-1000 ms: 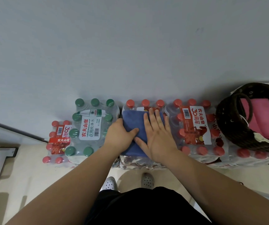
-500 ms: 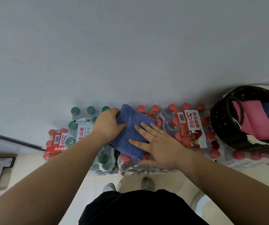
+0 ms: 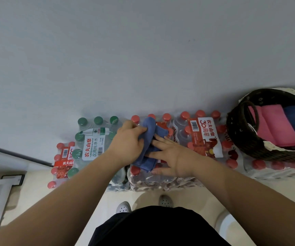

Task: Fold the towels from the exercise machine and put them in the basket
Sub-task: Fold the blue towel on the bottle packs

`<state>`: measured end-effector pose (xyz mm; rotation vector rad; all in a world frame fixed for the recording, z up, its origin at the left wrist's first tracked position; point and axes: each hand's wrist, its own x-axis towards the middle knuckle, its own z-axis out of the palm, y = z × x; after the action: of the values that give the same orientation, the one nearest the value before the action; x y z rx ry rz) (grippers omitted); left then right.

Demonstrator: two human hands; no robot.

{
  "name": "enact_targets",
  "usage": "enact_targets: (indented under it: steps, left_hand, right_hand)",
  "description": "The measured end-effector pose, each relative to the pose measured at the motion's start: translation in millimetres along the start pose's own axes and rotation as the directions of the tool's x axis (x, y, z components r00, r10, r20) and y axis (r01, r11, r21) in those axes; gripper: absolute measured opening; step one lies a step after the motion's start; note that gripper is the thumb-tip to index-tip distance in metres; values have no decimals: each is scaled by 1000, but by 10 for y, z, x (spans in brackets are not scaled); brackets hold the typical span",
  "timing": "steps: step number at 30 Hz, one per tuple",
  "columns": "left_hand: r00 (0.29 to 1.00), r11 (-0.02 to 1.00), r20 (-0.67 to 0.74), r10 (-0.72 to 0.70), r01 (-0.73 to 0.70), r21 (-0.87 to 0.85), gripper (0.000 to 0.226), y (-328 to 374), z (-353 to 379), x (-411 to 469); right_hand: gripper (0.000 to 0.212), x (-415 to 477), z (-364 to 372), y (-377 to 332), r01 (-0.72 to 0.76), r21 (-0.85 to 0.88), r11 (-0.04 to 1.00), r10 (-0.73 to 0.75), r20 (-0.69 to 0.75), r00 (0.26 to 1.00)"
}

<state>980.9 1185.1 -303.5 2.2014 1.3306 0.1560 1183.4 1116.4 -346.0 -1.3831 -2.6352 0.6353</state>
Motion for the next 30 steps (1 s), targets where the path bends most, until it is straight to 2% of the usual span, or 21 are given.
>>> enact_targets:
  steps: [2, 4, 7, 10, 13, 16, 18, 20, 22, 25, 27, 30]
  left_hand:
    - [999, 991, -33, 30, -26, 132, 51, 3, 77, -15]
    - [998, 987, -22, 60, -56, 150, 57, 28, 126, -38]
    - [991, 970, 50, 121, -128, 208, 70, 54, 262, -110]
    - [983, 940, 106, 152, -177, 292, 74, 144, 403, -167]
    - [983, 905, 111, 147, -179, 386, 72, 279, 505, -189]
    - [986, 871, 109, 126, -163, 464, 70, 278, 537, -190]
    - [985, 847, 122, 122, -168, 505, 68, 237, 551, -194]
    - [983, 828, 127, 133, -181, 532, 67, 234, 581, -214]
    - [982, 818, 133, 131, -183, 546, 69, 239, 624, -226]
    - [983, 819, 109, 151, -186, 543, 70, 227, 651, -217]
    - [980, 812, 114, 166, -201, 547, 70, 180, 663, -215]
    - [971, 813, 122, 205, -238, 531, 71, 109, 658, -229]
  right_hand:
    - [52, -60, 35, -32, -50, -42, 998, 43, -146, 988]
    - [53, -132, 103, -62, -128, -47, 991, 114, -224, 968]
    - [64, -224, 137, -33, -128, -12, 992, 126, -132, 983]
    - [71, -290, 63, 59, -119, 72, 990, 121, -24, 992]
    - [70, -314, 40, 91, -67, 71, 995, 69, -27, 997]
    - [61, -333, -13, 88, -55, 184, 981, 62, -32, 998]
    - [42, -359, -39, 87, -73, 250, 965, 106, -123, 987]
    - [31, -366, -48, 93, -147, 243, 959, 219, -303, 928]
    - [46, -327, -50, 76, -241, 182, 953, 293, -370, 881]
    - [71, -249, -45, 35, -296, -22, 955, 286, -193, 938]
    - [75, -218, -44, 53, -334, -86, 939, 325, -104, 940]
    - [79, -204, -31, 58, -368, -135, 920, 365, -47, 930]
